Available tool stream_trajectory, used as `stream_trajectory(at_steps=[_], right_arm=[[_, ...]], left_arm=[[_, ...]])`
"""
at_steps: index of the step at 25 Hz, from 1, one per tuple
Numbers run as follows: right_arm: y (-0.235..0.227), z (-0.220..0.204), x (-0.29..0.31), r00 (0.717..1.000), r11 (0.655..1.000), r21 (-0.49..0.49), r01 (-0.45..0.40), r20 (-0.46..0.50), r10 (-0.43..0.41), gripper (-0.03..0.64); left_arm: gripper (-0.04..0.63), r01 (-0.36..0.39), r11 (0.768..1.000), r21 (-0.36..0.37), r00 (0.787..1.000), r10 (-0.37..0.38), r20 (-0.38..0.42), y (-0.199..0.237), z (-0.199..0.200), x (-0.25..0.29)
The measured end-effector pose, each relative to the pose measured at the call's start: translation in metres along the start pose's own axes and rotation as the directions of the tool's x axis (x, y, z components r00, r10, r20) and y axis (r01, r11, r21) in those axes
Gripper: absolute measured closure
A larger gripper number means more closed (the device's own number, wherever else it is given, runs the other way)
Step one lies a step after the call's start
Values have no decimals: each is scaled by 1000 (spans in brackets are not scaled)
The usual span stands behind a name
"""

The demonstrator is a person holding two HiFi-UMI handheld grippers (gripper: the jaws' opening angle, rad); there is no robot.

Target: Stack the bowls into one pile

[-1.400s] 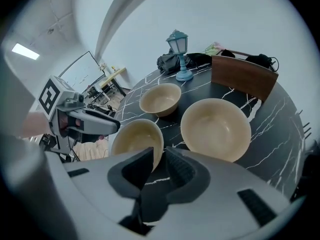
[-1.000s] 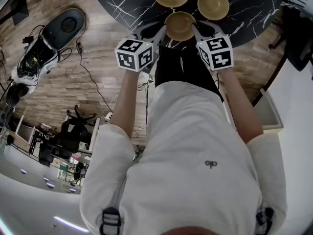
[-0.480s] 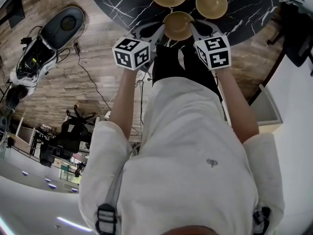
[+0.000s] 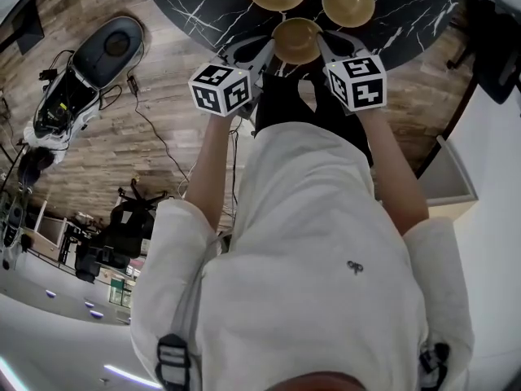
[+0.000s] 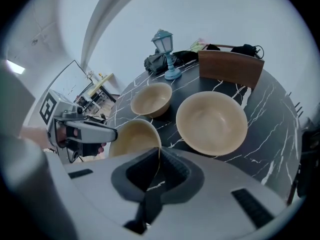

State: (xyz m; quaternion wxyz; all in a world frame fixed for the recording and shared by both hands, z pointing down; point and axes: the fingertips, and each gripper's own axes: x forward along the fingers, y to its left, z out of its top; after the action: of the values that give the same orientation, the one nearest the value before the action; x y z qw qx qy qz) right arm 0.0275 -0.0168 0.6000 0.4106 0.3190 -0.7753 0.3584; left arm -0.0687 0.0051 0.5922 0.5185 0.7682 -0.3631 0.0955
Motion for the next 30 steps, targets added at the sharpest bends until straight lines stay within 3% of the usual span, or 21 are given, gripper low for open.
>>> stream_trajectory(at_steps=[14, 30], right_arm=[[1, 55, -31, 993, 1000, 16, 17, 114, -19, 601], [0, 116, -16, 987, 1000, -14, -3, 159, 5, 601]], left_arm=[[581, 23, 997, 68, 994, -30, 101, -21, 66, -16], [583, -25, 996, 83, 982, 9, 189, 1, 124, -20]])
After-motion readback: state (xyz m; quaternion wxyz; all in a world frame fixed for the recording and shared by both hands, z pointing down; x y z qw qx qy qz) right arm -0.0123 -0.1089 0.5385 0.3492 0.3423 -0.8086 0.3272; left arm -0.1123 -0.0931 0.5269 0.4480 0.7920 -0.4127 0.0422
